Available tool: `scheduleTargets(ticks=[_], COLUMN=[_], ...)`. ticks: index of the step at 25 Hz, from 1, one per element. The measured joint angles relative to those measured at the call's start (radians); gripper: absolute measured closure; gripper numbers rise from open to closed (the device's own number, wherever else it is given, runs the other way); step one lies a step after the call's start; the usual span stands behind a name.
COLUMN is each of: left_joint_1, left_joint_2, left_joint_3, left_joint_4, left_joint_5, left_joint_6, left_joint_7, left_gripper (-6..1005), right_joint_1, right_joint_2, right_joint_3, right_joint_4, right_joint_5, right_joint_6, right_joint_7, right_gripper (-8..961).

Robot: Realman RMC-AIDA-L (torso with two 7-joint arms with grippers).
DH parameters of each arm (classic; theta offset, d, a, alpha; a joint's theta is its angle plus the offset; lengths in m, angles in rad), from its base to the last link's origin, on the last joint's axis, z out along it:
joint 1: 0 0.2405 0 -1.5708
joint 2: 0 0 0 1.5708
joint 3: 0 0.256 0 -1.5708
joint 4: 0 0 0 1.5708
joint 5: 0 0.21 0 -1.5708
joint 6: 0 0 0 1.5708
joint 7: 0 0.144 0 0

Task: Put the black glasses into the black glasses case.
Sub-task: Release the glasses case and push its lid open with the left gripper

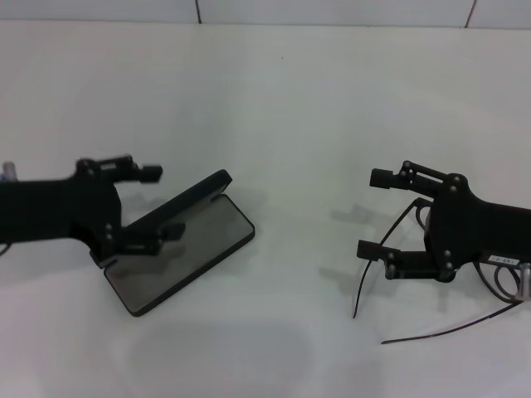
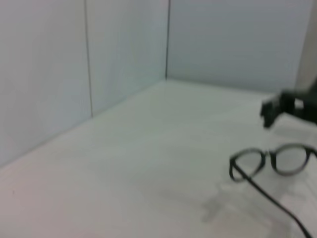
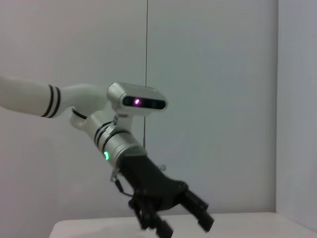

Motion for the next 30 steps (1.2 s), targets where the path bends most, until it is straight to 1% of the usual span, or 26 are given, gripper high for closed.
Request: scheduleTargets(ticks=[1, 2, 3, 4, 12, 22, 27, 30], left_joint_1=[0.012, 0.018, 0.022, 0.022, -0.024, -0.050, -0.069, -0.080], left_joint_2=[-0.019, -0.029, -0.036, -0.039, -0.039, -0.040, -0.040, -0.040], left_joint_3=[-0.001, -0.001, 0.001, 0.004, 0.021, 0.032, 0.034, 0.039], left_joint_4=[0.032, 0.046, 0.055, 0.058, 0.017, -0.003, -0.030, -0.033], left_joint_5=[0.029, 0.043, 0.056, 0.063, 0.132, 0.186, 0.198, 0.208], left_joint_6=[-0.003, -0.009, -0.016, -0.023, -0.120, -0.145, -0.188, -0.197], left_joint_7=[0.003, 0.004, 0.005, 0.005, -0.005, 0.002, -0.006, -0.009], left_gripper=[124, 124, 124, 125, 124, 129, 300, 534], right_joint_1=[0.000, 0.001, 0.002, 0.004, 0.008, 0.009, 0.002, 0.000], right_joint_2=[0.000, 0.000, 0.001, 0.001, 0.002, 0.002, -0.006, -0.009], right_joint_3=[0.000, 0.000, 0.000, -0.001, 0.000, -0.015, -0.117, -0.167], right_joint_4=[0.001, 0.002, 0.004, 0.004, 0.007, 0.007, 0.002, 0.000], right_joint_5=[0.002, 0.002, 0.002, 0.002, 0.002, -0.003, -0.010, -0.010], right_joint_6=[0.000, 0.000, 0.001, 0.001, 0.002, 0.012, -0.031, -0.044], right_joint_7=[0.000, -0.001, -0.002, -0.002, -0.005, -0.013, -0.069, -0.080], right_gripper=[68, 68, 68, 68, 67, 68, 67, 67])
